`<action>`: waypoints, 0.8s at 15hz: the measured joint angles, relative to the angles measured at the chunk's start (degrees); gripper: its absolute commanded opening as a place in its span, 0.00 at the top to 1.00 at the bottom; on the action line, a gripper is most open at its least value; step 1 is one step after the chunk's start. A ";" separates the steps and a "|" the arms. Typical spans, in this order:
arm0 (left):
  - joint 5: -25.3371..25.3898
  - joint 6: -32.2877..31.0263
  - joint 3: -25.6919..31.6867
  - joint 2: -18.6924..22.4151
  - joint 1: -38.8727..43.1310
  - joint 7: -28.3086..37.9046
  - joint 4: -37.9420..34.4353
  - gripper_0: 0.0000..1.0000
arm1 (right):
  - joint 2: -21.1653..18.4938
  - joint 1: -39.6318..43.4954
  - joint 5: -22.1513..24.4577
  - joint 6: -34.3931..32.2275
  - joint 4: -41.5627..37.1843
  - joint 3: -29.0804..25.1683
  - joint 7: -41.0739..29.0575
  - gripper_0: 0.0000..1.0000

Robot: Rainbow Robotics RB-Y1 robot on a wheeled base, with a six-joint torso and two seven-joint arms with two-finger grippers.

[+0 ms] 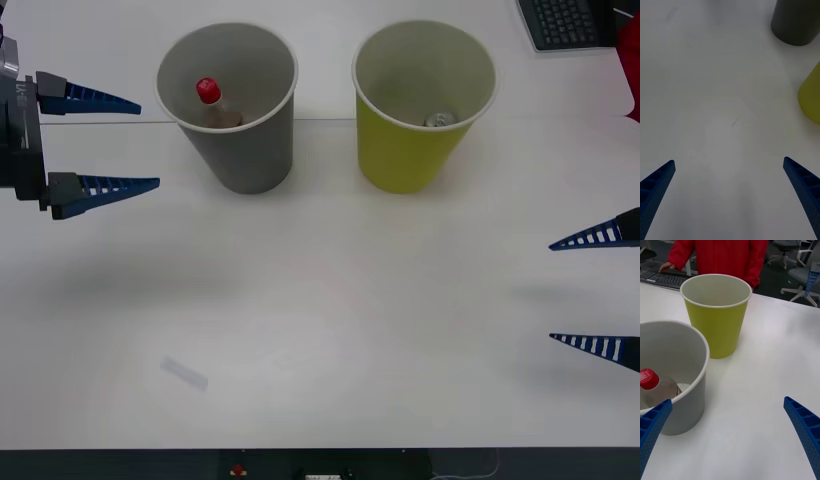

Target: Put the can into the green bin and the plastic bottle into the gray bin

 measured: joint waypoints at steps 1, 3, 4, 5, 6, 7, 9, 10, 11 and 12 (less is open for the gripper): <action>1.73 0.00 0.63 0.64 3.20 -3.32 -1.11 0.00 | 0.00 0.00 0.00 0.00 0.00 0.00 0.00 0.00; 4.83 0.01 1.42 2.19 8.69 -8.90 -2.81 0.00 | 0.00 0.00 0.00 0.00 0.00 0.00 0.00 0.00; 6.53 0.00 1.74 3.06 11.49 -11.76 -3.52 0.00 | 0.00 0.00 0.00 0.00 0.00 0.00 0.00 0.00; 7.80 -0.02 1.95 3.77 13.96 -14.20 -4.09 0.00 | 0.00 0.00 0.00 0.00 0.00 0.00 0.00 0.00; 8.39 -0.01 2.36 4.32 16.34 -16.68 -4.67 0.00 | 0.00 0.00 0.00 0.00 0.00 0.00 0.00 0.00; 8.52 -0.04 2.99 4.72 18.52 -19.15 -5.30 0.00 | 0.00 0.00 0.00 0.00 0.00 0.00 0.00 0.00; 7.92 -0.05 4.30 5.26 22.06 -22.88 -6.65 0.00 | 0.00 0.00 0.00 0.00 0.00 0.00 0.00 0.00; 7.34 -0.06 4.97 5.56 23.70 -23.92 -7.40 0.00 | 0.00 0.00 0.00 0.00 0.00 0.00 0.00 0.00; 6.88 -0.06 5.40 5.80 25.00 -24.28 -8.09 0.00 | 0.00 0.00 0.00 0.00 0.00 0.00 0.00 0.00; 6.68 -0.06 5.74 5.92 26.25 -24.52 -8.62 0.00 | 0.00 0.00 0.00 0.00 0.00 0.00 0.00 0.00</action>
